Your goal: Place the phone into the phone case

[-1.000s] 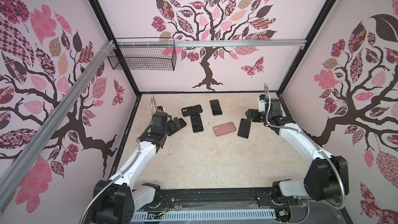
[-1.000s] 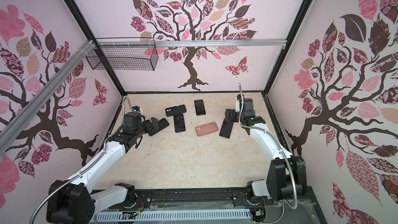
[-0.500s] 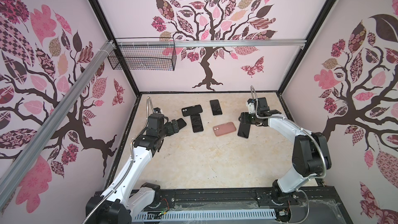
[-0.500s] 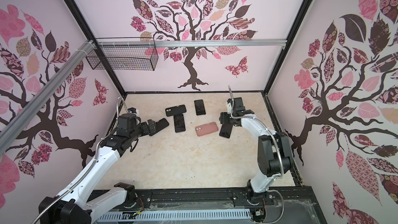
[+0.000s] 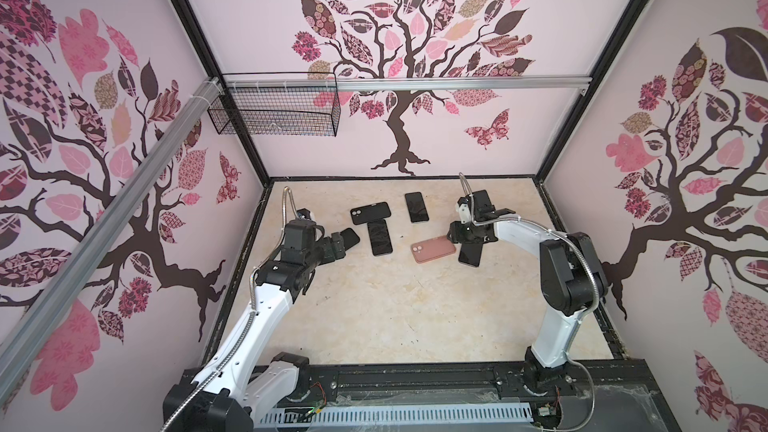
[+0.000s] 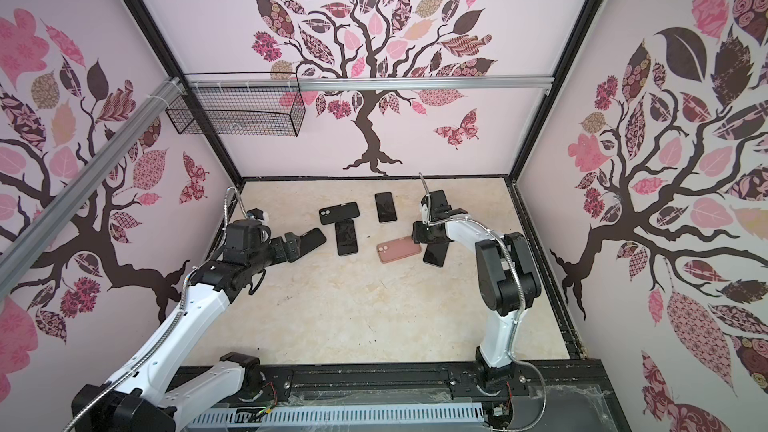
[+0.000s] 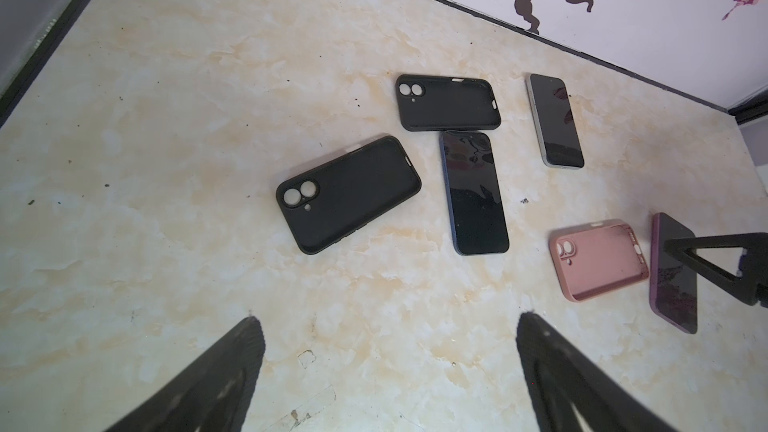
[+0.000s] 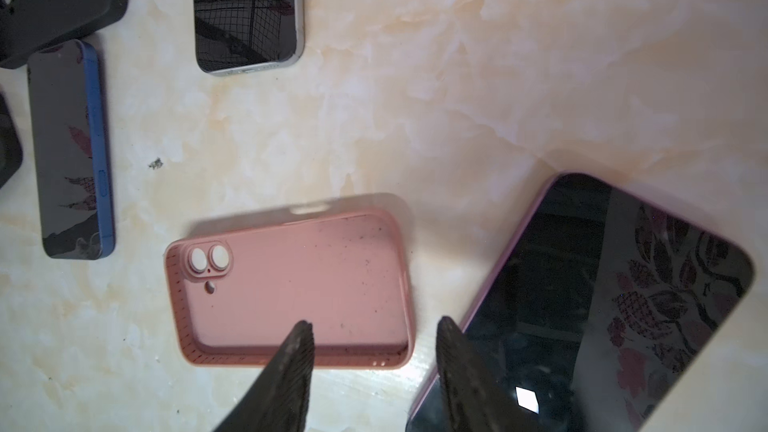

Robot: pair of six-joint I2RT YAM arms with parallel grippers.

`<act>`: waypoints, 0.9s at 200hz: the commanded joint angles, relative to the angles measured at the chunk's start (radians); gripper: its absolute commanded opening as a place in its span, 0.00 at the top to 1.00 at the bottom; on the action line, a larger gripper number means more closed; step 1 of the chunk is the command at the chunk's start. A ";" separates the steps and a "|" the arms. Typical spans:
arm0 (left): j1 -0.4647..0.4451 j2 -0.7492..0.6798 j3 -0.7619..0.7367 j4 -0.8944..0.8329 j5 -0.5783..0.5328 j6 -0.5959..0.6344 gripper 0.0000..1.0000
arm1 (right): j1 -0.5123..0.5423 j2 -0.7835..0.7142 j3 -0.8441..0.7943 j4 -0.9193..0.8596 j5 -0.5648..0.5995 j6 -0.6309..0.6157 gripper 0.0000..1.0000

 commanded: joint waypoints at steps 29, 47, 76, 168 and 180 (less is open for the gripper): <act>0.000 0.022 0.028 0.035 0.032 -0.019 0.02 | 0.012 0.075 0.036 -0.004 0.062 0.037 0.56; 0.000 0.021 0.025 0.039 0.033 -0.021 0.02 | 0.017 0.089 0.031 0.008 0.053 0.039 0.58; 0.000 0.019 0.021 0.040 0.034 -0.021 0.02 | 0.031 0.108 0.030 0.008 0.062 0.036 0.60; -0.001 0.007 0.006 0.045 0.011 -0.022 0.02 | 0.066 0.129 0.014 -0.011 0.156 0.069 0.78; 0.000 0.002 0.000 0.046 0.004 -0.025 0.02 | 0.069 0.128 0.007 -0.013 0.159 0.076 0.82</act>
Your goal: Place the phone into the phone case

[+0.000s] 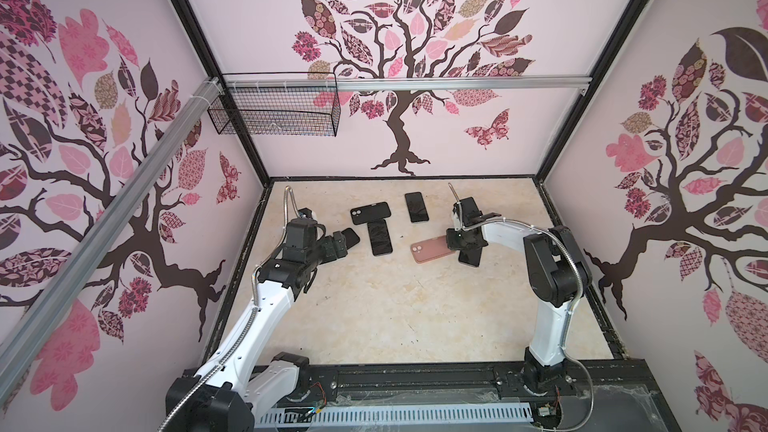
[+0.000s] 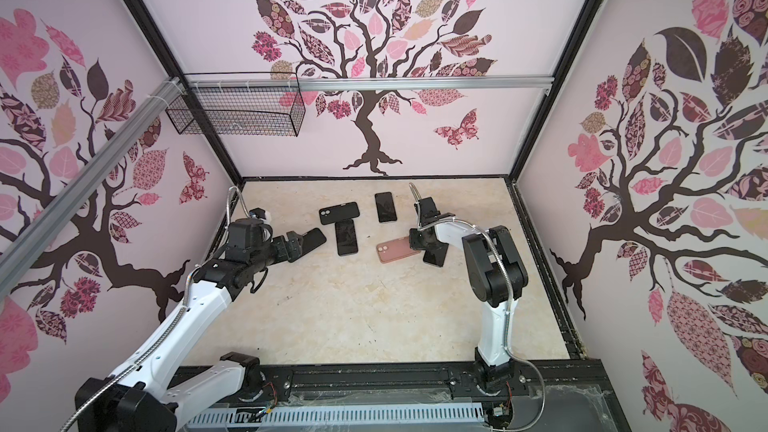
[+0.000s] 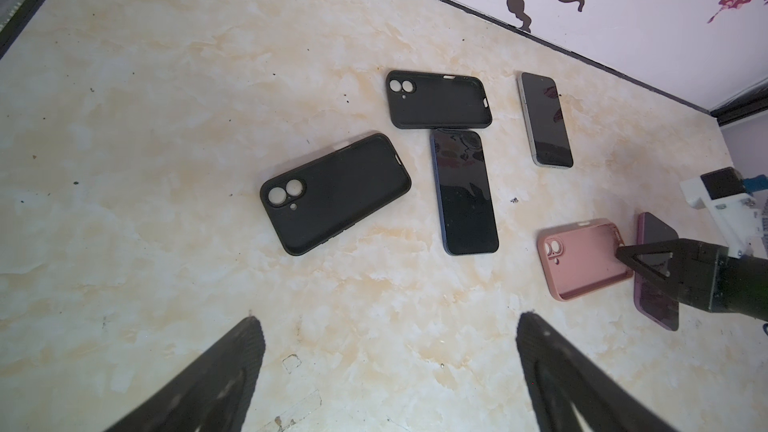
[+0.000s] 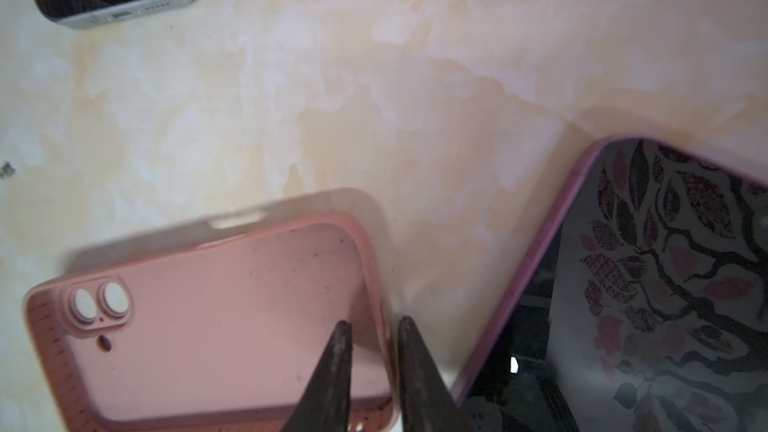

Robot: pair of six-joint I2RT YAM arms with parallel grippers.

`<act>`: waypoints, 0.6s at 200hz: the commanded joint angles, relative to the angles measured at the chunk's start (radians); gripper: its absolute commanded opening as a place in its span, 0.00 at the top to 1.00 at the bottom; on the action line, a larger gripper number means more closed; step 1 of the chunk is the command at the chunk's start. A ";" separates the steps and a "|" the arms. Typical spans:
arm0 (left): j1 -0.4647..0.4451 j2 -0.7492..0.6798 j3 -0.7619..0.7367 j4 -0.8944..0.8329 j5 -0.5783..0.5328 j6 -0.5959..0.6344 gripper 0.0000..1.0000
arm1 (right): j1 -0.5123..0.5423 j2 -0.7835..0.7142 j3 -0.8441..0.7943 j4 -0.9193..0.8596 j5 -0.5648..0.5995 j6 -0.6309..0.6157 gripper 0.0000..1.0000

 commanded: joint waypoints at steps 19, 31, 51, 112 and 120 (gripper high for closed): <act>-0.001 -0.029 -0.009 0.026 -0.041 -0.017 0.02 | 0.020 0.023 -0.011 -0.025 0.038 0.036 0.86; -0.001 -0.036 -0.017 0.027 -0.054 -0.027 0.02 | 0.028 0.004 -0.029 -0.022 0.042 0.051 0.90; -0.001 -0.049 -0.037 0.038 -0.074 -0.039 0.02 | 0.048 -0.043 -0.069 -0.016 0.052 0.080 0.93; 0.000 -0.049 -0.053 0.059 -0.072 -0.050 0.02 | 0.116 -0.202 -0.191 -0.013 0.076 0.156 0.99; -0.001 -0.049 -0.053 0.061 -0.071 -0.052 0.02 | 0.125 -0.219 -0.202 -0.015 0.085 0.164 0.99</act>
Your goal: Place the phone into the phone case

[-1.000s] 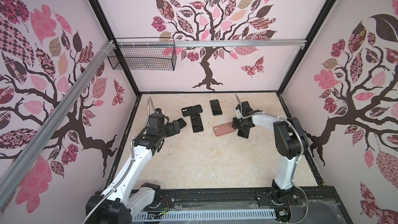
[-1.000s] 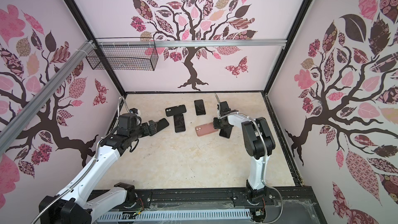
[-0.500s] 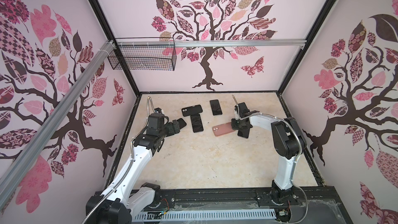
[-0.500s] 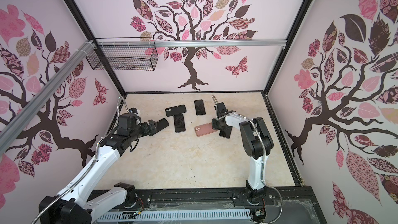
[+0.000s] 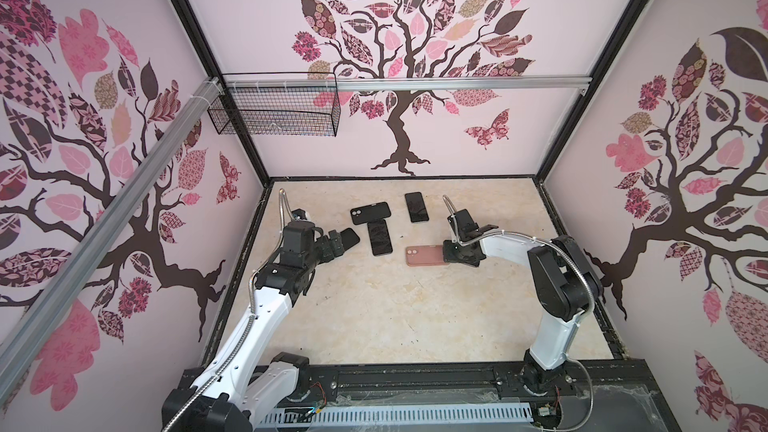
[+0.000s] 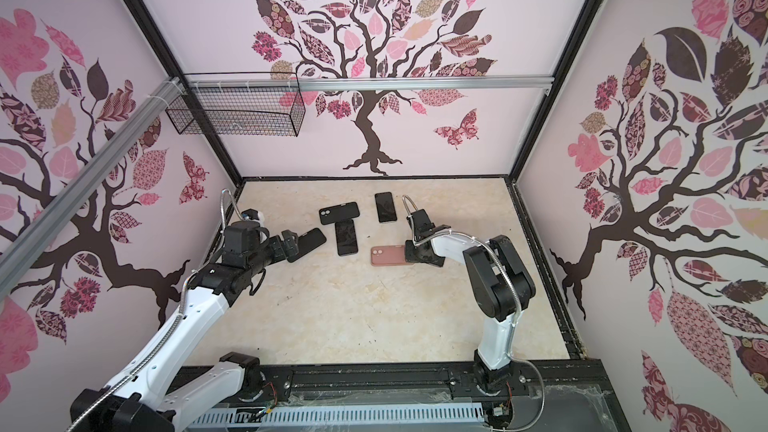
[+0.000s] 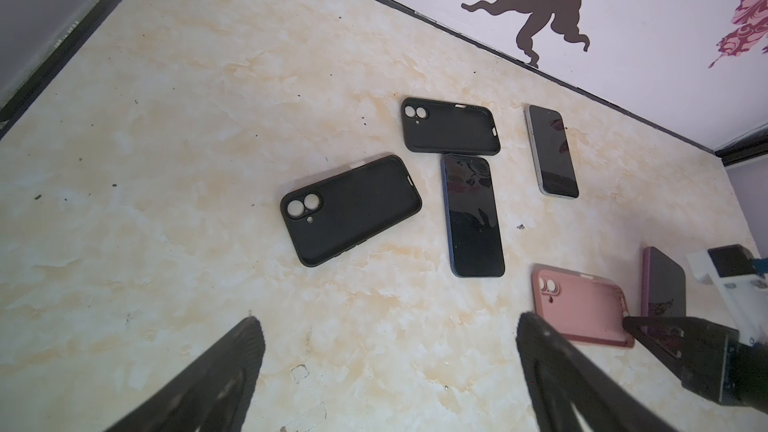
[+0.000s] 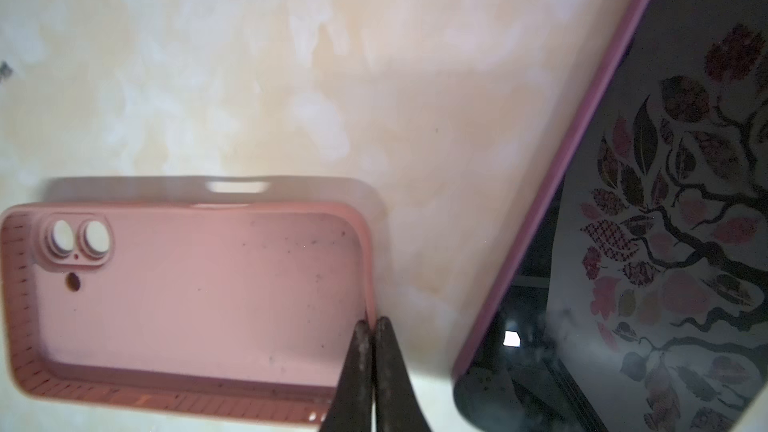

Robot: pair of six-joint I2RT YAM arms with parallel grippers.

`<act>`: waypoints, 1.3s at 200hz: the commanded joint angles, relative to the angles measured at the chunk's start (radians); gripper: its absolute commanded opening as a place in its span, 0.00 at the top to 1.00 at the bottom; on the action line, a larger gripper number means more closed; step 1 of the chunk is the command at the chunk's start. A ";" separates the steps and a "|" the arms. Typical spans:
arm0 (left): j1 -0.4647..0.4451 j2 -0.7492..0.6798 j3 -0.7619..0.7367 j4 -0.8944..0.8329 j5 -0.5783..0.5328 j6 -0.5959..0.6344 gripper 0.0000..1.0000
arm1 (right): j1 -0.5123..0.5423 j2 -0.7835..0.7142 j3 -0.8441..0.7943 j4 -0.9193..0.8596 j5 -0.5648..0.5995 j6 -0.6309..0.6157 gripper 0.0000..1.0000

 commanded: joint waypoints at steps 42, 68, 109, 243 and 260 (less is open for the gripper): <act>-0.001 0.006 -0.035 0.048 0.011 -0.020 0.02 | 0.079 -0.132 -0.073 -0.038 0.061 0.087 0.98; 0.000 0.020 -0.035 0.056 0.023 -0.026 0.02 | 0.105 -0.143 -0.113 0.000 0.077 0.132 0.99; 0.000 0.022 -0.034 0.059 0.030 -0.029 0.02 | 0.146 -0.140 -0.142 0.035 0.090 0.173 0.98; 0.000 0.019 -0.049 0.073 0.032 -0.036 0.02 | 0.182 -0.137 -0.194 0.081 0.074 0.200 0.91; 0.000 0.019 -0.050 0.074 0.030 -0.036 0.02 | 0.182 -0.138 -0.191 0.085 0.071 0.192 0.89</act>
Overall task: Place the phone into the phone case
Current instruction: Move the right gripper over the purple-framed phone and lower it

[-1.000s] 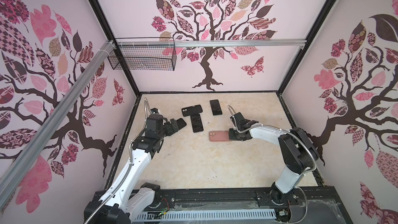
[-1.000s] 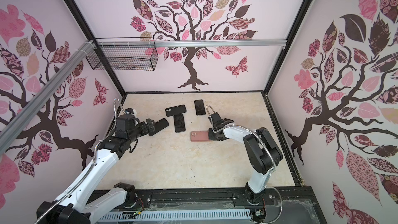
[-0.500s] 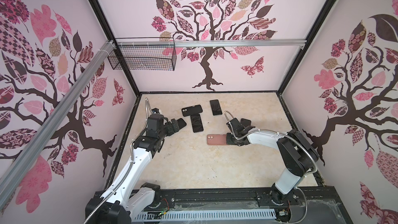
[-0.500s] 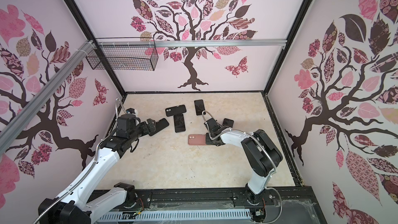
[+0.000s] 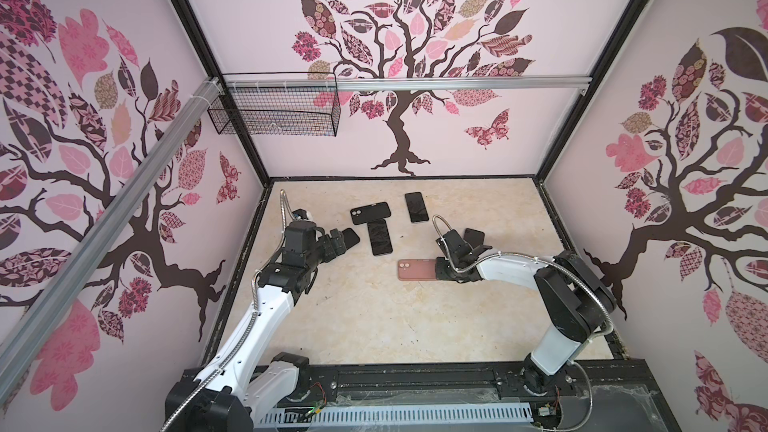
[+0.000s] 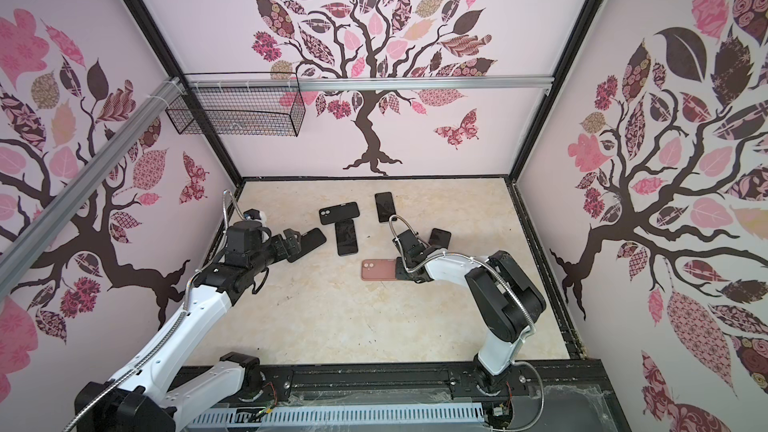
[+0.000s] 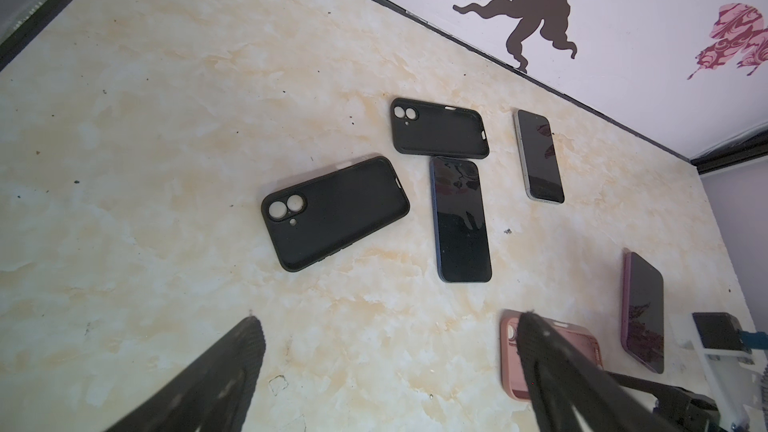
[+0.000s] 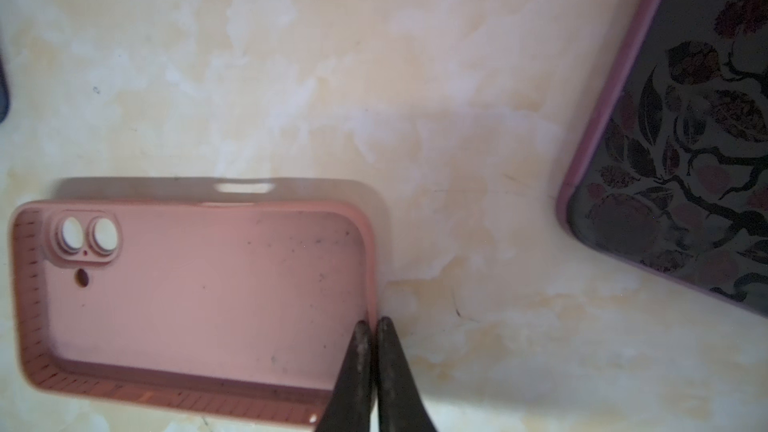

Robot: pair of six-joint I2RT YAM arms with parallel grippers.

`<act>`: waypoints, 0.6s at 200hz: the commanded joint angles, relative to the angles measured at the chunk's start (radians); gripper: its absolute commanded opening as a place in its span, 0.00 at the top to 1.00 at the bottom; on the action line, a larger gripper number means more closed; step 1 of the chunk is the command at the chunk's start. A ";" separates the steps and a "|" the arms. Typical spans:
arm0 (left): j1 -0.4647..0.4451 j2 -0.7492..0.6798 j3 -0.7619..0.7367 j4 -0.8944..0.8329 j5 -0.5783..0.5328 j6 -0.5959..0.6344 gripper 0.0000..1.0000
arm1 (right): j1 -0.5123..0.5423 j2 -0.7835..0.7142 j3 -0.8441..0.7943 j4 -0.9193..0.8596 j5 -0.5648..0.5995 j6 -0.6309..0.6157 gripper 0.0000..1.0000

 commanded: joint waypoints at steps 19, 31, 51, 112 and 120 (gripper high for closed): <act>0.000 -0.004 -0.030 0.017 0.001 0.001 0.02 | 0.011 -0.018 -0.006 -0.015 -0.014 -0.015 0.88; 0.000 -0.005 -0.030 0.016 -0.003 0.000 0.02 | 0.011 -0.018 -0.002 -0.018 -0.017 -0.022 0.86; -0.001 -0.007 -0.030 0.015 -0.003 -0.001 0.02 | 0.011 -0.023 0.004 -0.022 -0.019 -0.039 0.83; 0.000 -0.003 -0.024 0.012 0.003 0.000 0.02 | 0.011 -0.090 0.090 -0.153 0.078 -0.115 0.43; 0.000 -0.002 -0.022 0.014 0.007 -0.002 0.02 | 0.010 -0.103 0.101 -0.168 0.097 -0.127 0.35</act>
